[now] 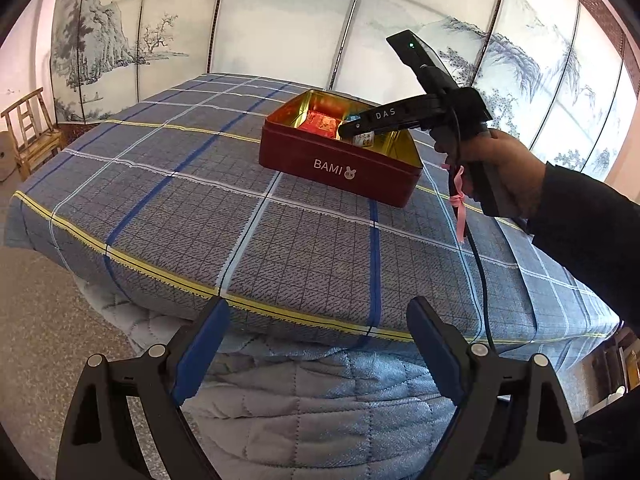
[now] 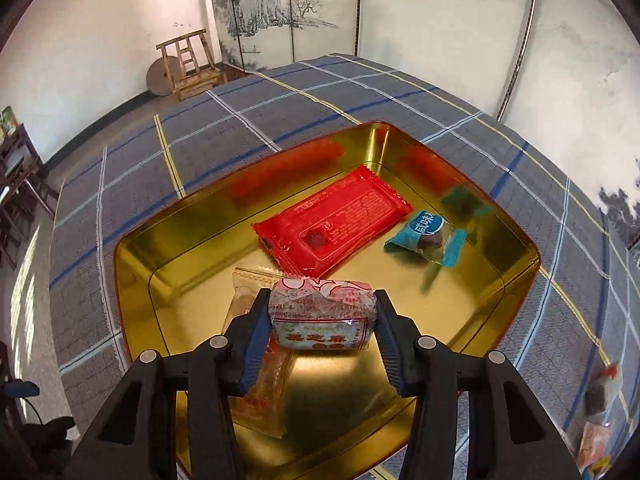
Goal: Organize snacks
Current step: 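Lower the pink candy into the tin and open the right tool, then move the left tool to the grey sesame block and grasp it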
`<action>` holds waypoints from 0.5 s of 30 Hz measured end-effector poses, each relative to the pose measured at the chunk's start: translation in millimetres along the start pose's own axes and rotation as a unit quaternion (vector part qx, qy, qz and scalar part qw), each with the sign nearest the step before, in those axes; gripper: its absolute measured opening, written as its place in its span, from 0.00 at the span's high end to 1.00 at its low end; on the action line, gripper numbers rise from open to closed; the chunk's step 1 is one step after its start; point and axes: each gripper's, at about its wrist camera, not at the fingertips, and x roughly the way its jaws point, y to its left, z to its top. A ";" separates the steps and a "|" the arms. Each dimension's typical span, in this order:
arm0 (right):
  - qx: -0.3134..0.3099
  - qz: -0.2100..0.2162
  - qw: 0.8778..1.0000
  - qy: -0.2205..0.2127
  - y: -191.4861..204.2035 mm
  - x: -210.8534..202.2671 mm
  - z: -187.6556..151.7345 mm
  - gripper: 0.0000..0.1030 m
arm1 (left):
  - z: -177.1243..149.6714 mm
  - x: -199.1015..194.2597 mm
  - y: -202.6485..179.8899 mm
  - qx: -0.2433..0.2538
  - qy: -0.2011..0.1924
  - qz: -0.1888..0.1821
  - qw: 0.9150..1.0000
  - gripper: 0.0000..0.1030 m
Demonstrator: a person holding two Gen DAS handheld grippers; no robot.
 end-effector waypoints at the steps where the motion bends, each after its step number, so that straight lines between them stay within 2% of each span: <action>1: 0.007 0.013 1.000 0.001 -3.5 0.8 0.1 0.51 | 0.3 0.4 -0.7 0.000 0.001 0.001 1.000 0.15; 3: 0.014 0.016 1.000 -0.002 -7.8 0.4 -1.0 0.49 | 0.7 0.0 -3.7 0.005 0.001 0.002 1.000 0.15; 5: 0.015 0.007 0.999 -0.027 -10.5 -14.5 -4.1 0.45 | 3.1 -0.5 -8.8 0.015 -0.001 0.005 1.000 0.15; 8: 0.033 -0.003 0.994 -0.104 -28.7 -61.8 -20.5 0.26 | 9.0 -0.2 -19.0 0.038 -0.004 0.004 0.999 0.15; 9: 0.047 -0.014 0.990 -0.129 -40.8 -79.4 -29.0 0.17 | 12.7 1.1 -23.7 0.046 -0.003 0.002 0.999 0.15; 10: 0.071 -0.033 0.985 -0.156 -58.6 -99.6 -41.9 0.10 | 17.6 2.9 -29.9 0.056 -0.003 -0.002 0.998 0.15; 12: 0.126 -0.075 0.971 -0.187 -98.7 -133.0 -71.1 0.07 | 29.2 6.3 -44.1 0.075 -0.007 -0.012 0.997 0.15; 15: 0.222 -0.189 0.936 -0.198 -169.3 -172.4 -133.0 0.07 | 54.2 12.4 -73.4 0.106 -0.020 -0.036 0.994 0.13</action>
